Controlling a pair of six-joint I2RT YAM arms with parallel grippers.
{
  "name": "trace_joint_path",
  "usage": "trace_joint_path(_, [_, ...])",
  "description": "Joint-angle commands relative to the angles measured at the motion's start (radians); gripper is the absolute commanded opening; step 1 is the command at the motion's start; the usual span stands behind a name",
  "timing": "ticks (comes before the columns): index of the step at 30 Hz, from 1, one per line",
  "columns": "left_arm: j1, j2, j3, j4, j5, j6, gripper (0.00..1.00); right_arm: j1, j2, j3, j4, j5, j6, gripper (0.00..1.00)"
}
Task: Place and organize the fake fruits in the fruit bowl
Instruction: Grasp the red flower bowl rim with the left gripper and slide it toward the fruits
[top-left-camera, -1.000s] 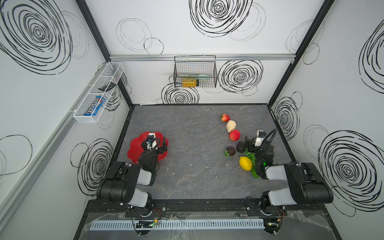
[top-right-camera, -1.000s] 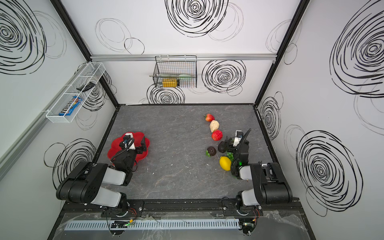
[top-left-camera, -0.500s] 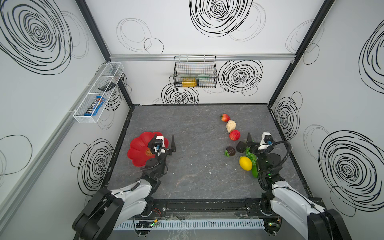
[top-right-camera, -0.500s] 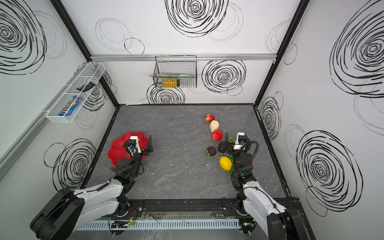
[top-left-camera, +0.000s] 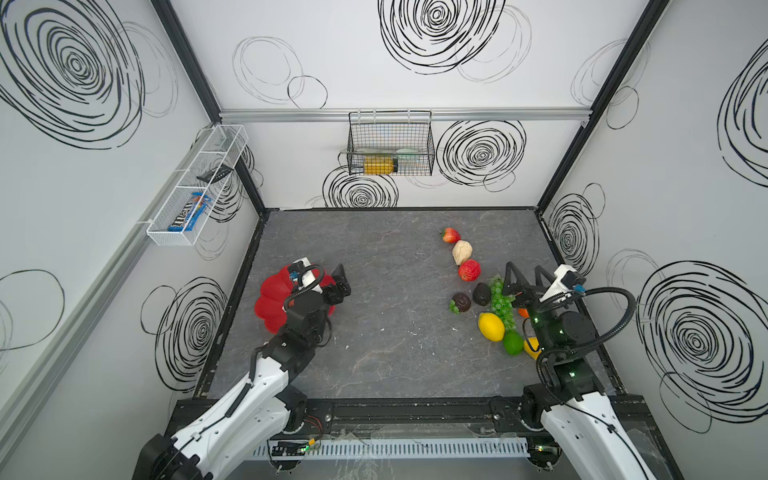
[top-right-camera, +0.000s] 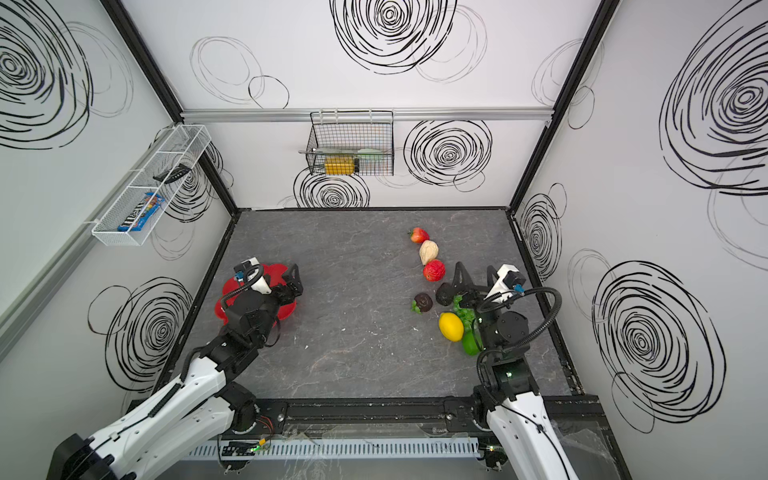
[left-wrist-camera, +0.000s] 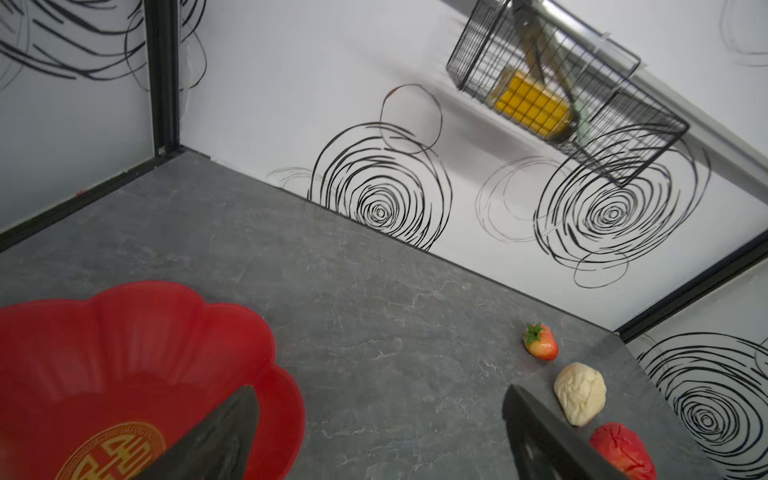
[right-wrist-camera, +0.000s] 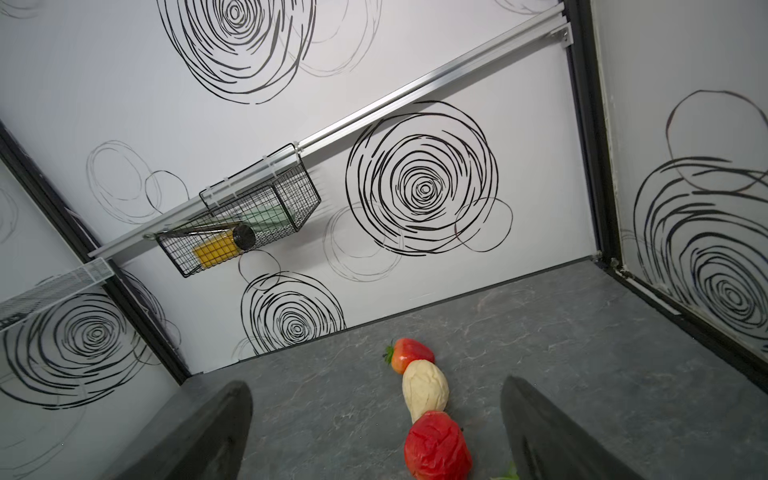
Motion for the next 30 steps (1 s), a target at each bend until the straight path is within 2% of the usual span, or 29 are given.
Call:
trace_joint_path(1, [-0.016, 0.032, 0.036, -0.181, 0.033, -0.070, 0.96, -0.017, -0.041, -0.069, -0.051, -0.119, 0.090, 0.97])
trace_joint_path(3, [-0.075, 0.133, 0.128, -0.328, -0.106, -0.065, 0.96, -0.017, -0.030, -0.107, -0.051, -0.126, 0.093, 0.97])
trace_joint_path(6, [-0.151, 0.313, 0.238, -0.484, -0.245, -0.092, 0.96, -0.017, 0.016, -0.161, -0.019, -0.131, 0.106, 0.97])
trace_joint_path(11, [-0.160, 0.543, 0.346, -0.588, -0.307, -0.113, 0.96, -0.015, 0.097, -0.179, 0.058, -0.177, 0.096, 0.97])
trace_joint_path(17, [-0.122, 0.631, 0.361, -0.536, -0.233, -0.082, 0.96, -0.004, 0.133, -0.204, 0.113, -0.169, 0.099, 0.97])
trace_joint_path(20, [-0.077, 0.675, 0.360, -0.504, -0.139, -0.056, 0.99, -0.003, 0.132, -0.210, 0.116, -0.160, 0.104, 0.97])
trace_joint_path(24, [-0.052, 0.721, 0.360, -0.480, -0.096, -0.044, 0.92, -0.002, 0.129, -0.216, 0.125, -0.156, 0.111, 0.97])
trace_joint_path(30, [-0.047, 0.760, 0.374, -0.469, -0.072, -0.028, 0.74, -0.001, 0.140, -0.227, 0.151, -0.156, 0.119, 0.97])
